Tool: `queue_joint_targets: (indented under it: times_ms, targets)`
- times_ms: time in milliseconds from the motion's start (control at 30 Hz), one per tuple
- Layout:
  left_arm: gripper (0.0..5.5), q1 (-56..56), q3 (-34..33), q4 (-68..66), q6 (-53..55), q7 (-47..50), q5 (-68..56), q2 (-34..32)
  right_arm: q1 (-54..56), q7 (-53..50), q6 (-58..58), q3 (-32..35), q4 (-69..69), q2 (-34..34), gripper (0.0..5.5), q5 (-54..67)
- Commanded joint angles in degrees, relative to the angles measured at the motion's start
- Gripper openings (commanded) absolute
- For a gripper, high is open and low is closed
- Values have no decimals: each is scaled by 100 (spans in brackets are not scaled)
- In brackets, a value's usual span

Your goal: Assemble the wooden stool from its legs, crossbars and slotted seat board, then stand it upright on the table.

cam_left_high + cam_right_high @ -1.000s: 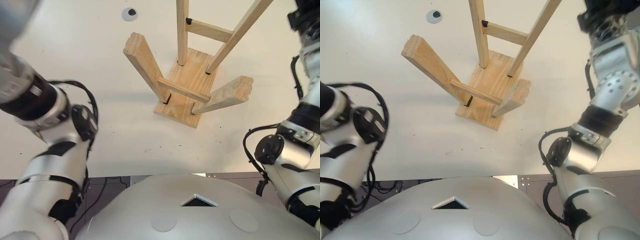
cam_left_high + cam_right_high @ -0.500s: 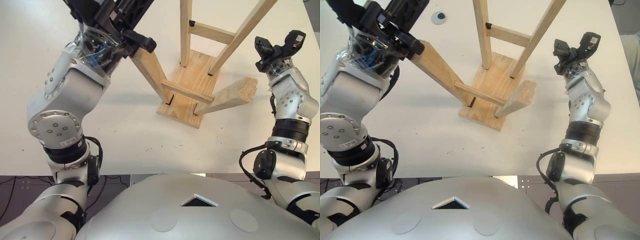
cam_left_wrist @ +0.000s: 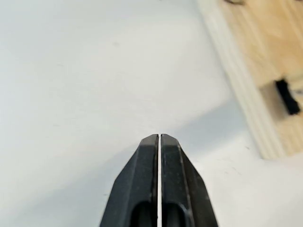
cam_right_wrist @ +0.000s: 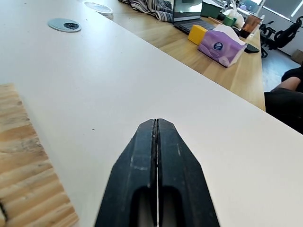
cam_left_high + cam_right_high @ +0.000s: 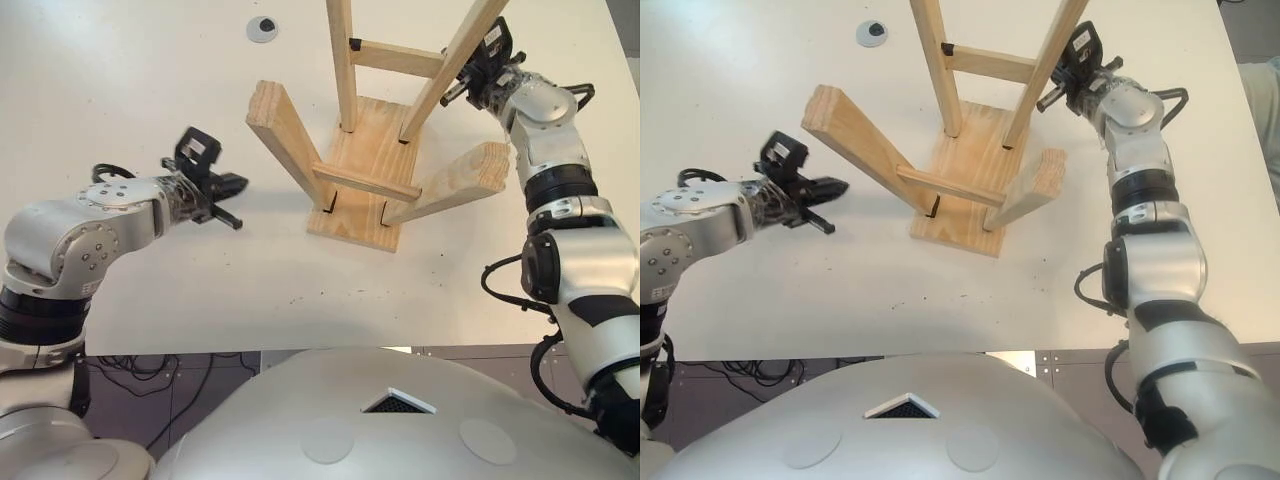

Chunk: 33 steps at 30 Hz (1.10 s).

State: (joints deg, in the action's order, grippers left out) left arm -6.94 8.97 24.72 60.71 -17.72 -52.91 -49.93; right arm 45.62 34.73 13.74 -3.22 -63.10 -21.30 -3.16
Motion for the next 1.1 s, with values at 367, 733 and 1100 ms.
queue_joint_targets:
  times_ms: [367, 733, 1100]
  targets:
    - [4, 32, 10, 364, 694, 622, -684, 2086, -54, 996, 498, -445, -392, 103, 0, -414]
    - [4, 11, -360, -415, 562, 797, 487, 2021, -1757, 2758, 655, -1896, 2222, -751, 0, -1062]
    - [4, 38, -1174, -497, 458, -178, 846, 1371, -1802, 2901, -1654, -1000, 5095, -1119, 0, 318]
